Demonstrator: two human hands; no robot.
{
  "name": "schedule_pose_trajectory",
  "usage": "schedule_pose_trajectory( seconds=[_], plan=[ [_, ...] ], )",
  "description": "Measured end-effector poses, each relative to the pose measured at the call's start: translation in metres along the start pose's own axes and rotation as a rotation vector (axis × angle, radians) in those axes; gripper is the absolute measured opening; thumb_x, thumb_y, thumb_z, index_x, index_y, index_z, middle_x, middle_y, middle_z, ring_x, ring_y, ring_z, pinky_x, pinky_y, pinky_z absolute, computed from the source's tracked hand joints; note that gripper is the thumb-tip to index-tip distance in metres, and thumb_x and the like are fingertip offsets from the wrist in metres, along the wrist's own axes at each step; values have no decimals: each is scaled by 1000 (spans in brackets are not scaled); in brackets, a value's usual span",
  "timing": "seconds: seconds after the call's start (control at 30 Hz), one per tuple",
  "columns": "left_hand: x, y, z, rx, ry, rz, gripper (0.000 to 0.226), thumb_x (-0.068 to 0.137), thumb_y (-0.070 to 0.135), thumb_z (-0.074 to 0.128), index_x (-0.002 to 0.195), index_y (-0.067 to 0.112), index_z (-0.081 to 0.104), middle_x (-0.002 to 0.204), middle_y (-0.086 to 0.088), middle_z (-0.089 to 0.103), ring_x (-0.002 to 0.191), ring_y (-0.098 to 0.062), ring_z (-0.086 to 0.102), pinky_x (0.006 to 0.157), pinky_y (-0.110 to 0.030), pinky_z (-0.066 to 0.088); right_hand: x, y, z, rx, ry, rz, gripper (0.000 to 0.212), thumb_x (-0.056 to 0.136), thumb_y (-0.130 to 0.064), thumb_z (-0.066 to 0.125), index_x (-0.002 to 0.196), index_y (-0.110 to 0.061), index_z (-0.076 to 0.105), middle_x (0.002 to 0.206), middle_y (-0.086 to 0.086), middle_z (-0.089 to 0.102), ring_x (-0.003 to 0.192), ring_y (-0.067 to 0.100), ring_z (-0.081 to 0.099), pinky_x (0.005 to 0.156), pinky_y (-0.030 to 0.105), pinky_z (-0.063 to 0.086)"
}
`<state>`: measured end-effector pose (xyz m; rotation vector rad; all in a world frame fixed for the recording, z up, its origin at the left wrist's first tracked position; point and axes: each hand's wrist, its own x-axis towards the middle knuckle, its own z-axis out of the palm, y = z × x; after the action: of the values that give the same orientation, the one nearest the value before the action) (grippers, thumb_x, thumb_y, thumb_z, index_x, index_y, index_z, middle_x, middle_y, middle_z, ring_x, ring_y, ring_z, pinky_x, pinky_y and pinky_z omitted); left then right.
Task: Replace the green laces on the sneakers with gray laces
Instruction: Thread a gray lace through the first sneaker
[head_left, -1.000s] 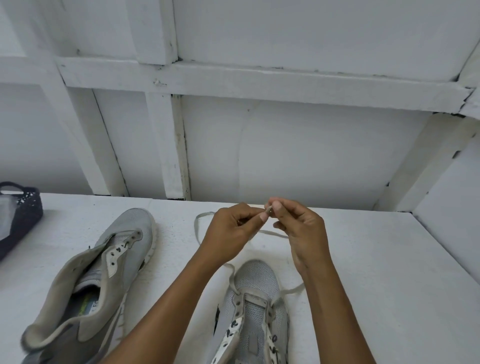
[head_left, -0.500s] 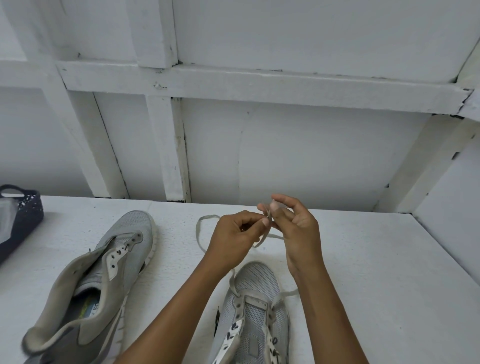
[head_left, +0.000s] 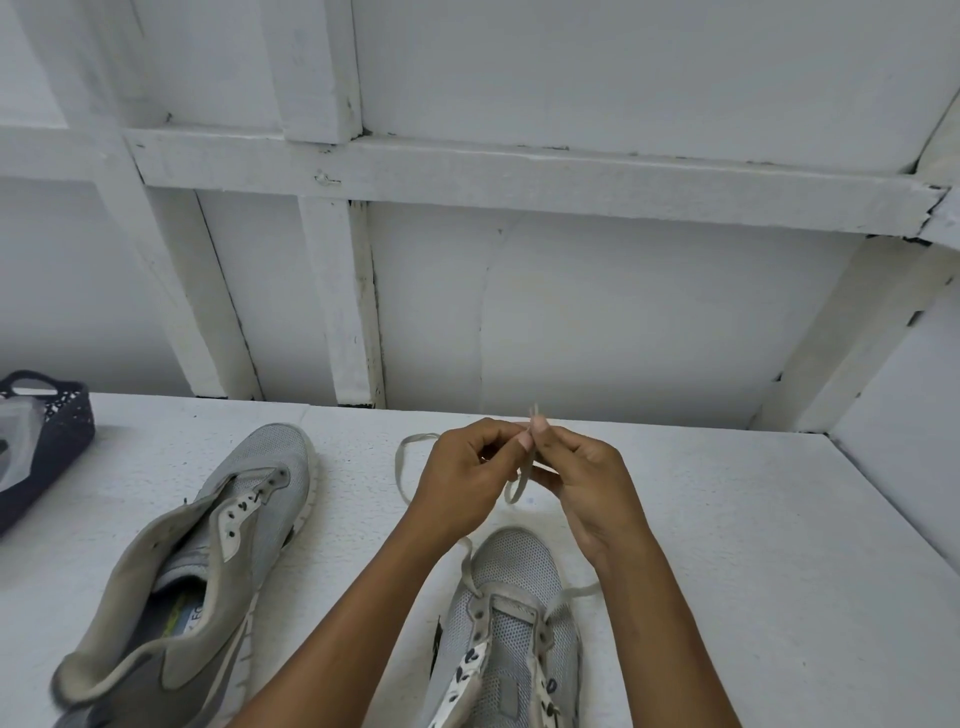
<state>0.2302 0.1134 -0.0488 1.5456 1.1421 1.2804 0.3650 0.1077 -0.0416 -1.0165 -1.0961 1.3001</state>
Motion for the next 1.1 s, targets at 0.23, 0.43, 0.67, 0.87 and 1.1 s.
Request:
schedule_pose_trajectory(
  seconds=[0.23,0.43,0.67,0.87,1.1],
  plan=[
    [3,8,-7,87,-50,-20,18,96,24,63,83,26,76,77,7,73,73,-6,67,71,-18,50,2,-1,0,40,26,-52,22,97,-18,57,98,-3,74,103,10,76,97,26,71,92,43,55],
    [17,23,-20,150,63,17,6,95,31,64,92,30,70,99,15,67,87,8,60,71,-3,42,2,-5,-2,-142,16,-73,28,104,-16,46,93,-10,71,92,3,77,93,17,71,88,37,56],
    [27,31,-17,184,-161,17,11,92,21,70,95,16,78,89,9,75,84,-2,69,82,-23,54,-4,-7,1,-244,-99,-11,29,105,-24,46,98,-10,70,68,-2,64,75,22,57,87,49,52],
    [50,52,-29,67,-19,17,4,86,16,75,83,17,77,77,7,74,73,-1,67,74,-16,52,-7,-9,2,-164,-218,60,26,103,-23,46,90,-11,65,60,-4,56,68,16,56,76,35,42],
    [80,49,-49,51,129,-169,18,94,27,66,86,14,75,82,0,72,72,-12,65,69,-28,52,-9,-16,9,150,-266,145,28,101,-27,44,83,-8,54,55,-4,30,52,12,41,64,29,50]
  ],
)
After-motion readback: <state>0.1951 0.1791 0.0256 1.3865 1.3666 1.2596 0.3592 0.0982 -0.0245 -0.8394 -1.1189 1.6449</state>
